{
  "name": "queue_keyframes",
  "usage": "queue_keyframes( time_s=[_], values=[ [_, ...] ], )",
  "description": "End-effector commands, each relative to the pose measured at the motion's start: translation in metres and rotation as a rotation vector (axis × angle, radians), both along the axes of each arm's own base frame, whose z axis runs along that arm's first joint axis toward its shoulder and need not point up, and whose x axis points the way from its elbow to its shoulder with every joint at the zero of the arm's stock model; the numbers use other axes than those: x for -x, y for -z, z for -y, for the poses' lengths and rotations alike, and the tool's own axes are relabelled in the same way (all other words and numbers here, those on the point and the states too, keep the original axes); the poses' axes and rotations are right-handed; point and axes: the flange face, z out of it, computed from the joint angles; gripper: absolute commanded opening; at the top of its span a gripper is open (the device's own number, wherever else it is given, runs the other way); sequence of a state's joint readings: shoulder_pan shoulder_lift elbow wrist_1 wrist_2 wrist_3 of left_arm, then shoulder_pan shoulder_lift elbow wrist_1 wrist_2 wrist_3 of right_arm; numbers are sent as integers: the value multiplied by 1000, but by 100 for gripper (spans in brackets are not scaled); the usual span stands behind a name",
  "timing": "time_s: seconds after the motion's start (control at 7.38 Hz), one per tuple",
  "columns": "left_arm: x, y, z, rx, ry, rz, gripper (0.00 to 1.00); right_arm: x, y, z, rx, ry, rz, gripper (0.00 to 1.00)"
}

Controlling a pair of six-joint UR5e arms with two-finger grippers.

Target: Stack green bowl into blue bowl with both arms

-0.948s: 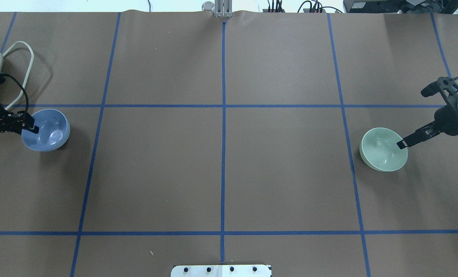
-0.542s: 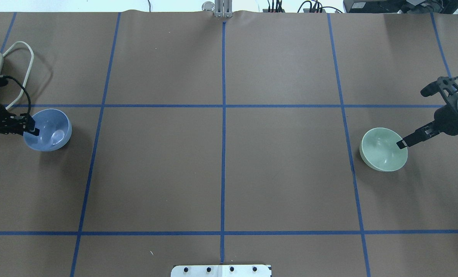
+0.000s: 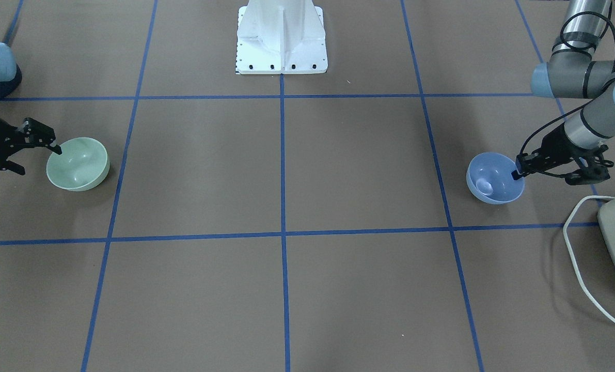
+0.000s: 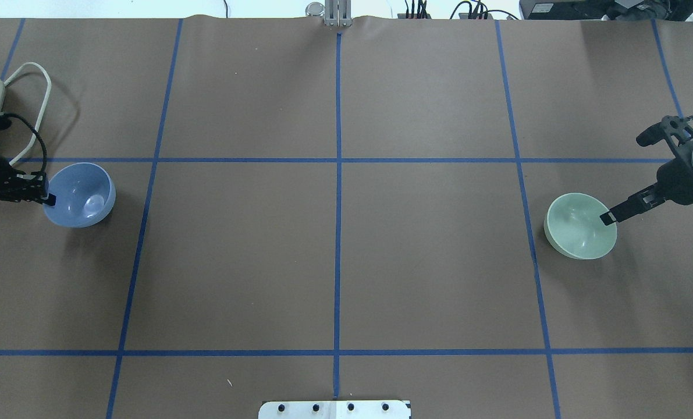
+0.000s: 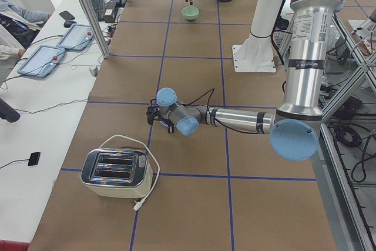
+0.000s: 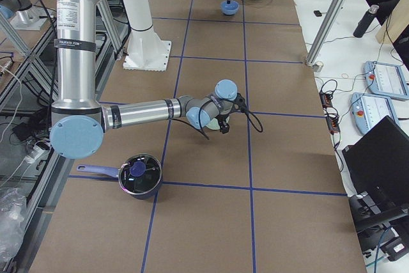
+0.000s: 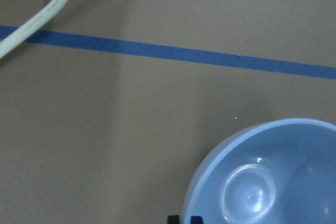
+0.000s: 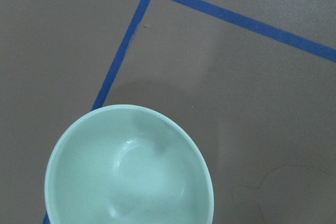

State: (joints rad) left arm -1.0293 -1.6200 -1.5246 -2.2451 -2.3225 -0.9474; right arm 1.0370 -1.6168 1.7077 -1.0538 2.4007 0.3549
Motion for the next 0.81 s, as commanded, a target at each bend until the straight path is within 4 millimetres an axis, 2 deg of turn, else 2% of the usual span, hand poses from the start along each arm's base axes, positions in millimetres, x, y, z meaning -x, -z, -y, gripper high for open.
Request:
queue_keyframes(
  time_s=[0.0,0.27,0.41,0.68],
  values=[
    [0,28,-1,19,30,-32,0,0,-4,1,-5,8,-3,99],
    [-5,73,6,79,111,-85,0,-1,-9,-1,4,3,-11,99],
    [-14,90,12,94,125,-105,0,-5,-15,2,-46,-38,-50,99],
    [-58,147,8,145,112,-122,0,-6,-50,3,-100,-60,-33,99]
  ],
)
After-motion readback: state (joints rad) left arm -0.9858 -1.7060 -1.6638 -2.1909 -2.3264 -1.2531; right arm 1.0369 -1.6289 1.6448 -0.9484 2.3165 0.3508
